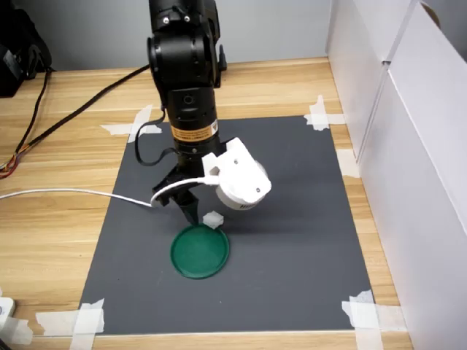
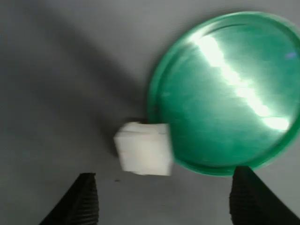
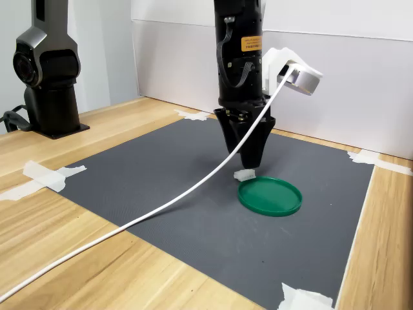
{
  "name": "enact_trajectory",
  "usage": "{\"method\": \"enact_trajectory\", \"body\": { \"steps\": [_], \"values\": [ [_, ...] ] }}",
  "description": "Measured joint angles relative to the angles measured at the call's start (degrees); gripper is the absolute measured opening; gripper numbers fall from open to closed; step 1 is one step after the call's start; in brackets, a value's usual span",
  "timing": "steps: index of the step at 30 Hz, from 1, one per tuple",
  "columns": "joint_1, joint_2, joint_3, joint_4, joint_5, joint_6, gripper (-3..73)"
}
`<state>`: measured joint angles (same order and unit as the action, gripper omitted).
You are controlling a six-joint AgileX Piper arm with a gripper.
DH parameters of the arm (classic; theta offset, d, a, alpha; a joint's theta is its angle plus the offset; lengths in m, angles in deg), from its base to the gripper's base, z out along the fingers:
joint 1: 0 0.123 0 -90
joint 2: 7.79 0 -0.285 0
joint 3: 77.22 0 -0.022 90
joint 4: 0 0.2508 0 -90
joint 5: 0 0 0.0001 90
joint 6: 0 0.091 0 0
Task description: Grasp a white terminal and put it in the green lid.
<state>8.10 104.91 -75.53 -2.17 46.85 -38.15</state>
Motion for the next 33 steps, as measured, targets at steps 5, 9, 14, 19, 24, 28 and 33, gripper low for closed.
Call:
{"method": "enact_trajectory", "body": {
  "steps": [5, 9, 14, 19, 24, 28, 33],
  "values": [
    [-0.11, 0.95, -0.18, 0.92, 1.53, -3.05, 67.7],
    [-0.11, 1.90, -0.18, 1.21, 1.65, -3.99, 67.7],
    [-0.11, 3.23, -0.25, 1.31, 1.65, -6.27, 67.7],
    [-0.11, 3.87, -0.35, 1.57, 1.58, -6.48, 67.6],
    [-0.11, 4.18, -0.46, 2.17, 1.60, -6.48, 64.1],
    [-0.11, 4.77, -0.46, 2.17, 1.65, -6.17, 56.2],
    [-0.11, 4.81, -0.46, 2.17, 1.65, -5.36, 38.6]
  ]
}}
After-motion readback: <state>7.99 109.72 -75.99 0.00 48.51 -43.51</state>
